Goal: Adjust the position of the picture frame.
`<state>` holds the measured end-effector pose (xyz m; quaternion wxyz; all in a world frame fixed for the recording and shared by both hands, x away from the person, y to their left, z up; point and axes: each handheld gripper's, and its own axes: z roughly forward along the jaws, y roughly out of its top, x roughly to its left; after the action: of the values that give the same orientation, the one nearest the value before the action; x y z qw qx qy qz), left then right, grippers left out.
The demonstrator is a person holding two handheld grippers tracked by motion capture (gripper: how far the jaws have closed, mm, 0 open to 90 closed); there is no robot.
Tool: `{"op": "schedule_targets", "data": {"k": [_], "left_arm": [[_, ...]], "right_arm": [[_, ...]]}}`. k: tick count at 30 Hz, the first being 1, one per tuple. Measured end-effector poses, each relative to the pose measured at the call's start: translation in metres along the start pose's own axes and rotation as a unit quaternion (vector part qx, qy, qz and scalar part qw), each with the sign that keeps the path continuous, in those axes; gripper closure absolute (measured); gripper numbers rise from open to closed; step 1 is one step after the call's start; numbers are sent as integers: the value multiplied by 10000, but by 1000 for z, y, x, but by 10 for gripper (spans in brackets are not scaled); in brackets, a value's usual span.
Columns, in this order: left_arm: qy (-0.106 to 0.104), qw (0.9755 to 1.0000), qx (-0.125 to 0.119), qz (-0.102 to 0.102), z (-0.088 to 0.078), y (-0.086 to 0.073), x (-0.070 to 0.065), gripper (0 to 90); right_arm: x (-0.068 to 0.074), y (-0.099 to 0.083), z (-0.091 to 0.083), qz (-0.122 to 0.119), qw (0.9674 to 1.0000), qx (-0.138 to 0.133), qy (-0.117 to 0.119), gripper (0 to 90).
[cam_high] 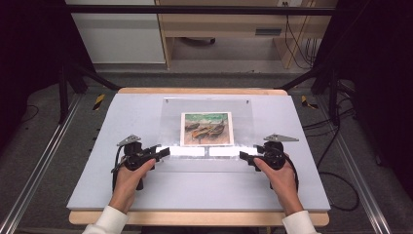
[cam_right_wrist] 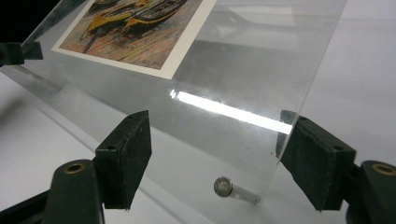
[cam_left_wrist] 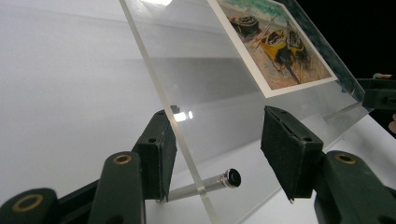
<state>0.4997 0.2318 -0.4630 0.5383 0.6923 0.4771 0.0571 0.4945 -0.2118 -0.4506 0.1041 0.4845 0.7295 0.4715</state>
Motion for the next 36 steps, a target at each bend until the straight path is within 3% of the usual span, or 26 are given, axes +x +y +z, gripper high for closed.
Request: {"op": "schedule_targets", "data": {"k": [19, 36], "left_arm": [[230, 9991, 149, 335, -12, -9, -14, 478], [306, 9987, 184, 359, -16, -13, -19, 501]], "right_arm": [[13, -11, -13, -393, 9988, 41, -303, 340], [17, -17, -18, -489, 9981, 68, -367, 391]]}}
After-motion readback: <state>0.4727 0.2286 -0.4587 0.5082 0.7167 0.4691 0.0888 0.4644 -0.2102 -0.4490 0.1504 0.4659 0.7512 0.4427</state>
